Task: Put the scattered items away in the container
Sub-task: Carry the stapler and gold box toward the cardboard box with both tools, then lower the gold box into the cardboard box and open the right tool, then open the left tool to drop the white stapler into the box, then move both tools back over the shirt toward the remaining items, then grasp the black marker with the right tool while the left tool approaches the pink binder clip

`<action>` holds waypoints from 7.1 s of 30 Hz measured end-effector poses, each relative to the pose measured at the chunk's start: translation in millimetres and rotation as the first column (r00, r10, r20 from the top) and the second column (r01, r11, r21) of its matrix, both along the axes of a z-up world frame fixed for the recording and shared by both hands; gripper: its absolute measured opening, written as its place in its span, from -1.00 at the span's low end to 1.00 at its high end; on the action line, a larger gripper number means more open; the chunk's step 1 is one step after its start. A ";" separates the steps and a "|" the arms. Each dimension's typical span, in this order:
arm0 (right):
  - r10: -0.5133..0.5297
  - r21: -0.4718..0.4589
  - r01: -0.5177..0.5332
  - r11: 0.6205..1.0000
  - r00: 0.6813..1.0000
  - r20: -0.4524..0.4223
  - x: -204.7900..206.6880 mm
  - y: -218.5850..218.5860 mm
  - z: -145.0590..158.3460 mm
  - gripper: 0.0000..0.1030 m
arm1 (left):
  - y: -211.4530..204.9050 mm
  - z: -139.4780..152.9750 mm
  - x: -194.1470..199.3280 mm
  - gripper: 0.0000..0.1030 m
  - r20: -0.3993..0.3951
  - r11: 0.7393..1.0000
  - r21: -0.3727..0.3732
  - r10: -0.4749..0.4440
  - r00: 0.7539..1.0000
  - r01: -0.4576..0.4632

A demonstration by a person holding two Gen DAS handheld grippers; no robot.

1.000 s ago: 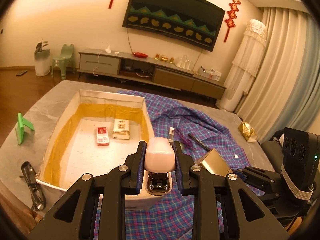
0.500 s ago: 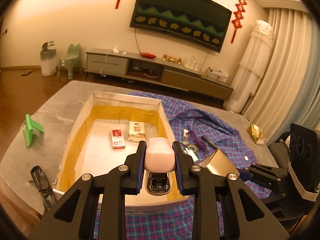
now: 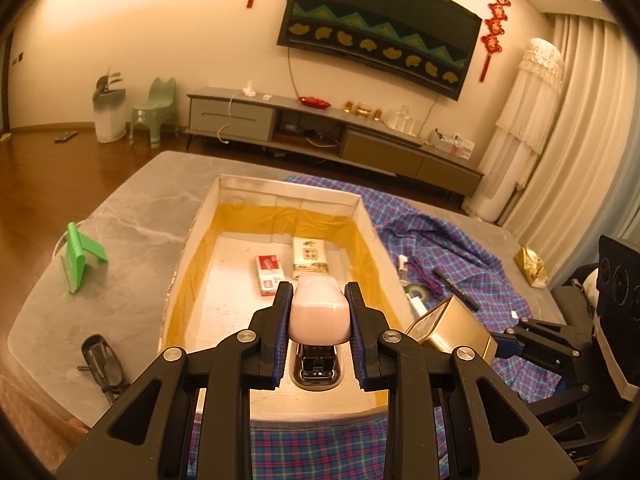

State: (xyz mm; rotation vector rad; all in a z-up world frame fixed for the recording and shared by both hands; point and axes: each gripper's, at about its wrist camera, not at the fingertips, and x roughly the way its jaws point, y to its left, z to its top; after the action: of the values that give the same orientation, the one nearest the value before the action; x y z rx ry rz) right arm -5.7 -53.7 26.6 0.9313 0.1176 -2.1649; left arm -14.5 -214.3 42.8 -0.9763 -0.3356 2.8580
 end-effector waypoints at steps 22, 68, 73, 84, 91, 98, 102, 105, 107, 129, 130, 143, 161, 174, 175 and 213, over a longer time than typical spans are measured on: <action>0.050 0.022 -0.053 0.998 0.988 0.146 -63.2 -62.9 -2.9 0.04 | -38.3 -28.8 -11.3 -0.48 0.094 1.000 0.001 0.002 0.996 -0.002; -0.101 0.237 -0.012 0.971 0.883 0.458 -240.2 -187.4 -112.8 0.04 | -36.2 -77.5 -54.0 -0.48 0.326 0.995 -0.056 -0.062 0.943 0.085; -0.112 0.244 -0.001 0.970 0.887 0.449 -242.6 -195.6 -116.2 0.04 | -34.0 -75.5 -57.1 -0.48 0.342 0.995 -0.056 -0.062 0.938 0.086; -0.145 0.209 0.049 0.977 0.869 0.473 -251.9 -190.6 -118.4 0.08 | -39.2 -74.3 -64.8 -0.44 0.382 0.996 -0.007 -0.079 0.921 0.088; -0.116 0.164 0.040 0.986 0.867 0.485 -240.1 -176.4 -100.1 0.12 | -42.5 -70.6 -56.7 -0.36 0.381 0.998 0.007 -0.064 0.922 0.066; -0.066 0.115 0.011 0.993 0.866 0.496 -218.2 -151.3 -86.0 0.14 | -35.7 -61.8 -44.4 -0.35 0.375 0.998 -0.017 -0.049 0.926 0.060; -0.039 0.092 -0.008 0.996 0.867 0.496 -204.2 -136.2 -75.5 0.20 | -25.6 -52.9 -38.7 -0.35 0.368 0.997 -0.043 -0.043 0.929 0.064; -0.015 0.083 -0.029 0.996 0.874 0.485 -189.6 -122.1 -70.8 0.21 | -17.6 -48.0 -33.1 -0.35 0.364 0.996 -0.065 -0.039 0.931 0.067; -0.005 0.084 -0.039 0.996 0.882 0.472 -182.3 -115.3 -66.1 0.22 | -11.9 -44.2 -28.9 -0.34 0.362 0.995 -0.076 -0.037 0.931 0.069; 0.044 0.061 -0.059 0.996 0.973 0.225 -103.7 -22.6 -31.2 0.29 | 42.2 -25.3 12.3 -0.30 0.334 0.988 -0.126 -0.037 0.942 0.084; 0.047 0.052 -0.059 0.997 0.977 0.207 -97.7 -17.3 -29.9 0.29 | 44.4 -25.2 14.6 -0.30 0.332 0.989 -0.124 -0.040 0.943 0.086; 0.036 -0.170 -0.018 0.985 0.994 0.107 -54.0 78.1 -8.7 0.29 | 95.8 -15.1 43.3 -0.23 0.256 0.979 -0.126 -0.124 0.959 0.161; -0.208 -0.145 0.249 0.958 0.946 0.249 -72.8 193.8 -98.4 0.22 | 193.2 -60.5 15.6 -0.20 0.332 0.941 -0.102 -0.274 0.902 0.323; -0.370 0.095 0.359 0.929 0.915 0.158 -167.9 236.7 -125.7 0.22 | 225.5 -126.7 -52.7 -0.12 0.396 0.954 -0.066 -0.245 0.885 0.294; -0.371 0.111 0.357 0.927 0.917 0.148 -174.3 237.7 -129.6 0.22 | 226.1 -132.2 -57.7 -0.12 0.402 0.956 -0.066 -0.237 0.884 0.287; -0.356 0.202 0.316 0.927 0.910 0.211 -219.8 234.5 -158.9 -0.63 | 217.7 -145.5 -68.7 -0.08 0.372 0.952 -0.167 -0.178 0.911 0.255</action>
State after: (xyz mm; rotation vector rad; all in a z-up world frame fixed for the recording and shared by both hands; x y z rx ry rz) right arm -225.4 180.8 -132.3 1.3939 0.0128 -2.3561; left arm -83.2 3.5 -102.7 -1.4709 0.0576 2.5449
